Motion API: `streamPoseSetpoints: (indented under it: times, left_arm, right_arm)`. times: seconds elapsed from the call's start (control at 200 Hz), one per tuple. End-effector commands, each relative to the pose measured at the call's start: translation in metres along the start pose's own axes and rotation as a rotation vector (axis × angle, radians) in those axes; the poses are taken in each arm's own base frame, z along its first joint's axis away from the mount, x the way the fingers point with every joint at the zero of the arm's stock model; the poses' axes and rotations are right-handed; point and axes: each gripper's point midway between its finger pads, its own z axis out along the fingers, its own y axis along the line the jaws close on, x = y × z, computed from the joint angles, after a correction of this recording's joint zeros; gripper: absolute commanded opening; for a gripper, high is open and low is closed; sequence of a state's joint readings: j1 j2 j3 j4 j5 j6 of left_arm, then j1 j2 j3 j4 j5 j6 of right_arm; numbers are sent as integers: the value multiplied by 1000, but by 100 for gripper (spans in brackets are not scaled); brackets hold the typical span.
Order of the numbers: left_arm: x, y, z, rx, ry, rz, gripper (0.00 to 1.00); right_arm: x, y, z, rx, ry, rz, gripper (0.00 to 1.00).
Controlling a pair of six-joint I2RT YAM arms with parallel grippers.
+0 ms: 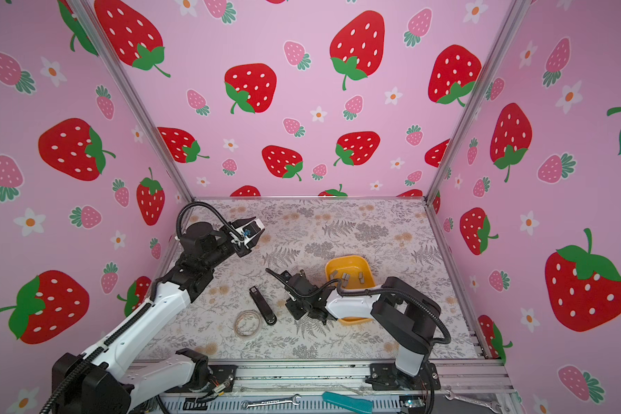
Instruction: Load the staples into the stapler
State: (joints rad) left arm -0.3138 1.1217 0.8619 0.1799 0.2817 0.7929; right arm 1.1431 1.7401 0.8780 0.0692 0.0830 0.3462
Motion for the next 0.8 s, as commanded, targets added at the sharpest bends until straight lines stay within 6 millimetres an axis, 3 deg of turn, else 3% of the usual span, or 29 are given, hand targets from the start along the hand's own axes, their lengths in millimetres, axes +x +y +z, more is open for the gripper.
streamPoseSetpoints:
  times: [0.0,0.18,0.42,0.515,0.65,0.79]
  left_arm:
    - [-10,6,-1,-1,-30,21,47]
    - [-11,6,-1,1,-36,23,47]
    - [-12,6,-1,3,-44,23,47]
    - [-18,12,0,-22,-71,-21,48]
    - [-39,32,1,-105,-164,-216,50]
    - [-60,18,-2,-93,-181,-167,51]
  right_arm:
    - [-4,-1,2,14,-14,12,40]
    - [-5,-2,1,20,-27,18,56]
    - [-18,-9,-17,57,-84,42,62]
    - [-28,-12,-35,83,-126,46,63]
    - [-39,-18,-72,154,-178,75,65]
    - [-46,-15,-117,138,-258,142,66]
